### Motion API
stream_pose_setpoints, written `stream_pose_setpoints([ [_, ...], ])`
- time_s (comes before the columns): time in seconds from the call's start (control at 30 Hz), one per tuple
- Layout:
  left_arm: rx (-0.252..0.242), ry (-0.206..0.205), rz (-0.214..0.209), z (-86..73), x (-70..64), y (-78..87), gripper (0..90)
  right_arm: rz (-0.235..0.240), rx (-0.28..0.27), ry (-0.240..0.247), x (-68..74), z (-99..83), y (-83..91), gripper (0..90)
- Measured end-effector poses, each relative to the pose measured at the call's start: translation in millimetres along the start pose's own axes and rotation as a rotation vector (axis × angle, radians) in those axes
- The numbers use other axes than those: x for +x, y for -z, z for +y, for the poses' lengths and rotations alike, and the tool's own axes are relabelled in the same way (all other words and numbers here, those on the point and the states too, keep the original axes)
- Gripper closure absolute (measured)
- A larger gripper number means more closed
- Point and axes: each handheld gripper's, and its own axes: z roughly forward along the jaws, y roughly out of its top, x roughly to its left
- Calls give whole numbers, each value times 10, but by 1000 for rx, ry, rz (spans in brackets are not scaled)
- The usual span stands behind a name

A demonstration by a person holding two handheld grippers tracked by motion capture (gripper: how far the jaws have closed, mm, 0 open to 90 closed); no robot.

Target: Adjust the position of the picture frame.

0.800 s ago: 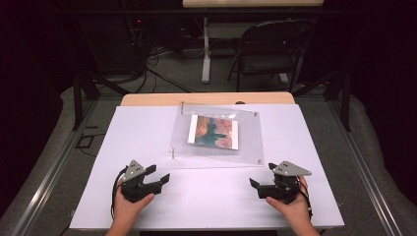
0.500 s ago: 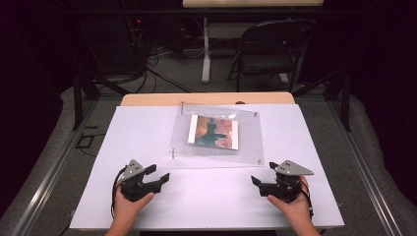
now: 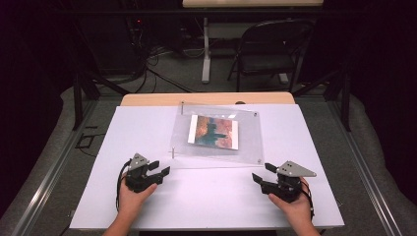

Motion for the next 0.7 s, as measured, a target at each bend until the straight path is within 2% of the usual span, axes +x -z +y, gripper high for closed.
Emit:
stream_pose_setpoints([
  [0.17,-10,-11,-10,79,25,-78,541,18,-9,8,28,12,14,416],
  [0.2,-7,-27,-3,120,23,-121,550,17,-5,6,31,15,19,416],
  [0.4,27,-60,14,195,15,-284,593,25,-1,-27,2,10,37,423],
  [0.53,40,-71,14,230,21,-378,624,26,0,-31,-13,9,44,430],
  [0.7,49,-65,20,266,32,-469,669,17,7,-31,-19,6,43,438],
])
